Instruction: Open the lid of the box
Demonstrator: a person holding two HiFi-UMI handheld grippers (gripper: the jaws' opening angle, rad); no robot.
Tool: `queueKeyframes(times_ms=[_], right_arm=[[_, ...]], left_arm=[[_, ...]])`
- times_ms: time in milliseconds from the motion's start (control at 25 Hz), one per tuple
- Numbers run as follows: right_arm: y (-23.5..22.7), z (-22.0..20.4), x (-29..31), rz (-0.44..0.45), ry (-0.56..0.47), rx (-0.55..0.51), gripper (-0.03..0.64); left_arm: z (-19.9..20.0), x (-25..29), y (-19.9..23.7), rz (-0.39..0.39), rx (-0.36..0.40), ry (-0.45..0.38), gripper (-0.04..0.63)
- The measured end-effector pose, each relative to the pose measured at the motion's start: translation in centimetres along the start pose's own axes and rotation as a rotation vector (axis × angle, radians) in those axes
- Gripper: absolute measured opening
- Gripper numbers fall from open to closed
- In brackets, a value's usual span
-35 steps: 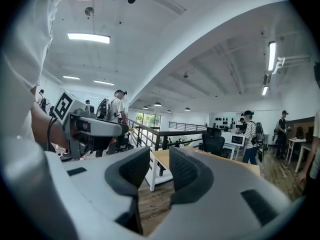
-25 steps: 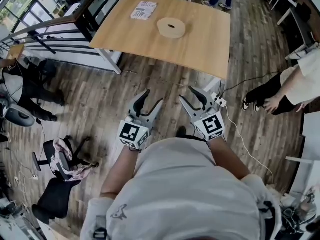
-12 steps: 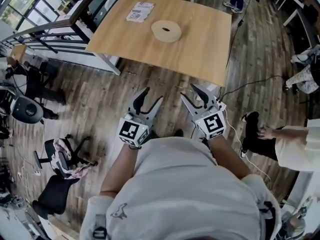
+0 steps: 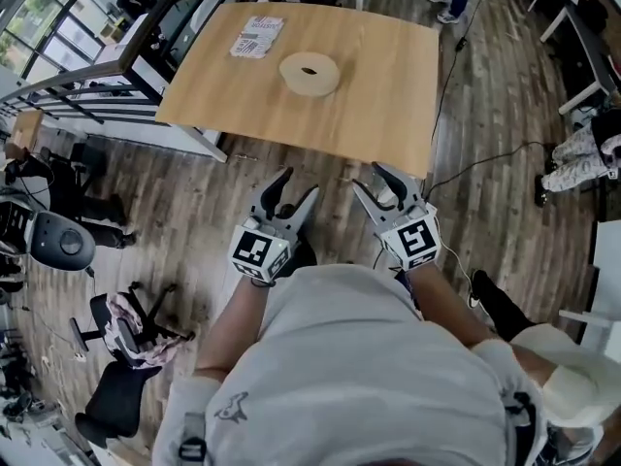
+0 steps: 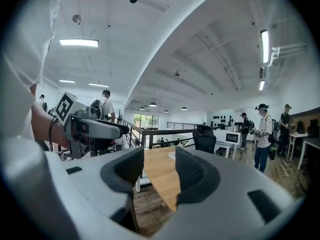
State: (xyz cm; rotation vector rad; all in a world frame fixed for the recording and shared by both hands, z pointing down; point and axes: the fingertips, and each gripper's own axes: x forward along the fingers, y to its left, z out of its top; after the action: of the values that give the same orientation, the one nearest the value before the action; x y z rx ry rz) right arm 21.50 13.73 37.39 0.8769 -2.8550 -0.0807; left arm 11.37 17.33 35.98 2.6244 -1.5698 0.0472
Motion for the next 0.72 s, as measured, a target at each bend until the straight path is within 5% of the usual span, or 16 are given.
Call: queueKeyframes(times_ms=[360, 720], right_arm=[[-5.3, 0.5, 7.2, -0.081, 0.035, 0.009, 0.204], [-7.3, 2.0, 18.9, -0.134, 0.062, 0.042, 0.203]], left_arm=[[0.7, 7.0, 7.1, -0.120, -0.002, 0.004, 0.222], [1.6, 9.9, 19.4, -0.188, -0.019, 0.012, 0.222]])
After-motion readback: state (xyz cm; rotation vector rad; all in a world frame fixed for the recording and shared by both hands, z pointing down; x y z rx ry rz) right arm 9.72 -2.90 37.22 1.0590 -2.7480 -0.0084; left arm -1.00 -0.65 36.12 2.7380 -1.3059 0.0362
